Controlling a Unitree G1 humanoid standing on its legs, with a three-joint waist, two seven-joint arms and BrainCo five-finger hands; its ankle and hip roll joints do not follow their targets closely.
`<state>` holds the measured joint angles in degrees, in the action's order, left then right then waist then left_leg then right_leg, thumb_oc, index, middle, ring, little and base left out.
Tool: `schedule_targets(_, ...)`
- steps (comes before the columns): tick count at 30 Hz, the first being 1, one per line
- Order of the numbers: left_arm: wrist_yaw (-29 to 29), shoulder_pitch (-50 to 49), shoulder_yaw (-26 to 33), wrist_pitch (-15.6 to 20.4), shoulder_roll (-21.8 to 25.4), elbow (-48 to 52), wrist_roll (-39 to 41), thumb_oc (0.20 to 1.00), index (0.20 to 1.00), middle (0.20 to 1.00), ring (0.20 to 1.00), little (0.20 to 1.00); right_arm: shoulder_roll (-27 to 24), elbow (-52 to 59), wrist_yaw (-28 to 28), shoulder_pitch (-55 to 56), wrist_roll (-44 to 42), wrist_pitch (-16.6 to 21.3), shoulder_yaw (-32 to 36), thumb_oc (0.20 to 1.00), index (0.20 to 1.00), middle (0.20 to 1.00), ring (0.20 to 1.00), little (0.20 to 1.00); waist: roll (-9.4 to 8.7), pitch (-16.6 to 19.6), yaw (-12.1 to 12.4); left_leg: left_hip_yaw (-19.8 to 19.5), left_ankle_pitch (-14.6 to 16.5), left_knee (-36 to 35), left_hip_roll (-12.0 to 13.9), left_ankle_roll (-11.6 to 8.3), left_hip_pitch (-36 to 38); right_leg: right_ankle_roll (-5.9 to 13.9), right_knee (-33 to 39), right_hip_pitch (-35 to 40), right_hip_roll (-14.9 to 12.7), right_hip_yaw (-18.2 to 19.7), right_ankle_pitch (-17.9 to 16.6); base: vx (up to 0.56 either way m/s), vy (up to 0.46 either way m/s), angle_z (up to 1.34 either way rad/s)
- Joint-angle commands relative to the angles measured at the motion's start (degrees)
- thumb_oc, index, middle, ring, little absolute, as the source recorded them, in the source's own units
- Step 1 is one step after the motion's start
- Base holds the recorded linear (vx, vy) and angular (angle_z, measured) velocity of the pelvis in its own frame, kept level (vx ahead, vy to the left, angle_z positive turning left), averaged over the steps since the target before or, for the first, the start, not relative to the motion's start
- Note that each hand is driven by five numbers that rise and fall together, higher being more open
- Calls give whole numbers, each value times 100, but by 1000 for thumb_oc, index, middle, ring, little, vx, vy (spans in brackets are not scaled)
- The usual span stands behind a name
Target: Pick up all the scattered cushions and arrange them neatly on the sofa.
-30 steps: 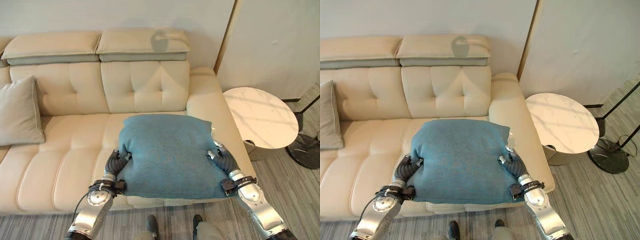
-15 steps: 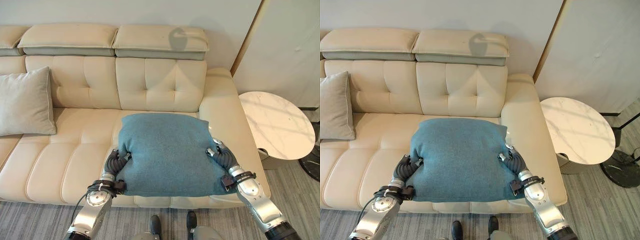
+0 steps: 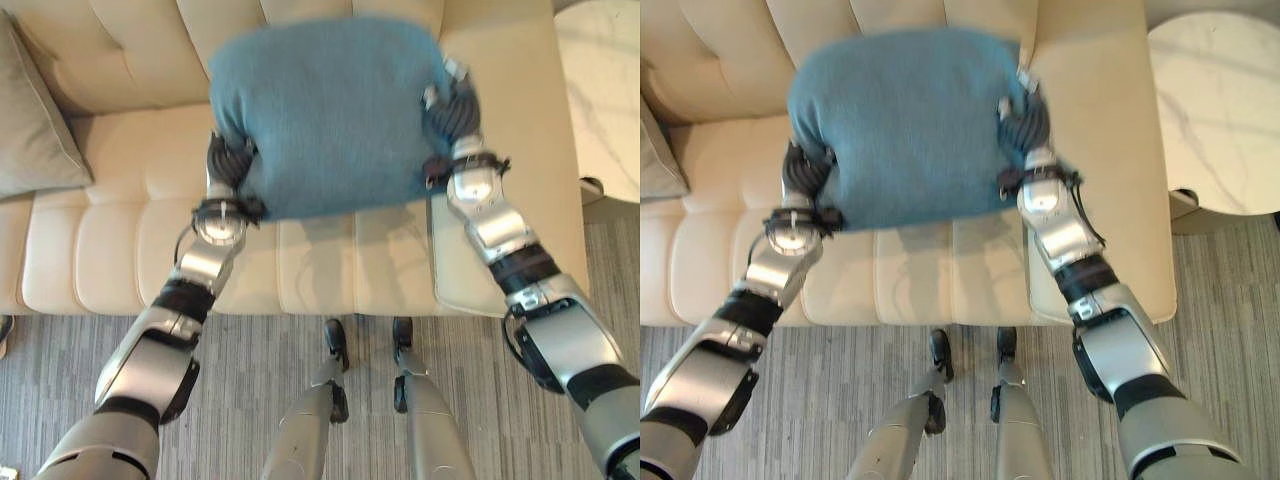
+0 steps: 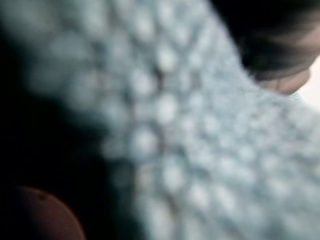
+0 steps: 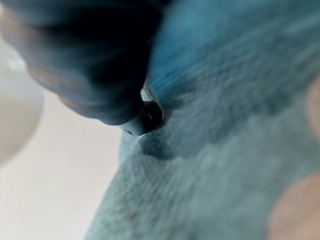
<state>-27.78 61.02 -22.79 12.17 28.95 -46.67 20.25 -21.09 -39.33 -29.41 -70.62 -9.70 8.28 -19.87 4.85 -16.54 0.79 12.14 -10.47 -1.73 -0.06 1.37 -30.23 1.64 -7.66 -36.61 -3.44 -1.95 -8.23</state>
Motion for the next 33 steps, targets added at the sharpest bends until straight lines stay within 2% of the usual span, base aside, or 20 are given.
schedule_targets(1, -216, 2172, -450, 688, 319, -457, 66, 200, 200, 200, 200, 200, 382, 51, -584, -1829, 326, 864, -506, 200, 200, 200, 200, 200, -58, -57, 132, -393, 722, 89, -132, -367, 257, 663, -105, 15, -102, 247, 561, -6, -25, 4)
schedule_targets(7, -256, 3552, -749, 588, 700, -1461, 254, 200, 200, 200, 200, 200, 77, -534, -895, -2929, 437, 730, -924, 200, 200, 200, 200, 200, -69, -108, 211, -569, 549, -114, -130, -393, 10, 683, -107, -295, -87, 170, 557, 7, -39, 6)
schedule_targets(8, -349, 3842, -709, 597, 777, -1624, 512, 564, 564, 564, 564, 564, -4, -877, -912, -3181, 201, 710, -1120, 200, 200, 200, 200, 200, -87, -121, 266, -620, 504, -149, -131, -402, -74, 681, -86, -352, -95, 135, 547, 22, -52, 5)
schedule_targets(9, -340, 3873, -715, 603, 779, -1644, 525, 1000, 1000, 1000, 1000, 1000, -8, -908, -903, -3217, 182, 725, -1132, 511, 511, 511, 511, 511, -82, -130, 264, -624, 501, -149, -131, -402, -84, 681, -85, -360, -96, 131, 545, 21, -52, 6)
schedule_targets(10, -322, 3954, -710, 565, 826, -1749, 623, 1000, 1000, 1000, 1000, 1000, -25, -1053, -905, -3292, 48, 712, -1207, 1000, 1000, 1000, 1000, 1000, -82, -146, 296, -650, 480, -172, -121, -406, -111, 677, -78, -391, -96, 114, 540, 17, -36, 10)
schedule_targets(11, -285, 4056, -708, 559, 856, -1843, 763, 1000, 1000, 1000, 1000, 1000, -27, -1172, -803, -3301, -209, 769, -1234, 1000, 1000, 1000, 1000, 1000, -81, -175, 310, -673, 458, -195, -124, -413, -144, 670, -81, -423, -89, 97, 541, 16, -52, 17)
schedule_targets(14, 37, 3911, -784, 375, 1137, -2035, 881, 1000, 1000, 1000, 1000, 1000, -188, -1100, -305, -2798, -340, 574, -1449, 1000, 1000, 1000, 1000, 1000, -36, -304, 369, -747, 338, -278, -113, -465, -242, 646, -20, -471, -93, 20, 520, 10, -70, 18)
schedule_targets(15, 190, 3626, -753, 324, 1210, -2082, 916, 1000, 1000, 1000, 1000, 1000, -108, -1008, 31, -2327, -431, 553, -1442, 1000, 1000, 1000, 1000, 1000, -28, -342, 360, -773, 301, -302, -112, -483, -275, 623, -17, -497, -77, 20, 501, 3, -21, 17)
schedule_targets(18, 415, 2940, -494, 233, 1333, -2097, 990, 1000, 1000, 1000, 1000, 1000, 58, -701, 501, -1352, -364, 454, -1588, 1000, 1000, 1000, 1000, 1000, -71, -444, 282, -778, 291, -324, -107, -506, -273, 601, 2, -487, -46, 21, 489, -2, -12, 30)
schedule_targets(24, 602, 1595, 220, 159, 1385, -2124, 1349, 1000, 1000, 1000, 1000, 1000, 320, -401, 903, -72, -406, 469, -1578, 1000, 1000, 1000, 1000, 1000, -187, -705, 173, -716, 299, -315, -72, -530, -153, 577, 31, -381, -41, 31, 447, -26, 9, 0)
schedule_targets(29, 611, 745, 521, 331, 1298, -1557, 1289, 1000, 1000, 1000, 1000, 1000, 74, -195, 862, 101, -493, 526, -1330, 1000, 1000, 1000, 1000, 1000, -235, -825, 172, -694, 325, -304, -77, -544, 39, 569, 93, -160, -67, 13, 414, -51, 21, -5)
schedule_targets(30, 614, 246, 729, 520, 1274, -931, 1331, 1000, 1000, 1000, 1000, 1000, -149, 135, 818, 215, -540, 554, -1090, 1000, 1000, 1000, 1000, 1000, -261, -819, 188, -667, 315, -310, -88, -552, 121, 575, 157, -41, -83, 9, 352, -68, 27, 6)
schedule_targets(33, 726, -730, 1016, 711, 1217, 272, 1228, 1000, 1000, 1000, 1000, 1000, -488, 968, 905, 723, -520, 604, -687, 1000, 1000, 1000, 1000, 1000, -285, -747, 198, -627, 375, -311, -98, -547, 355, 573, 244, 230, -94, -7, 338, -21, 14, -1)
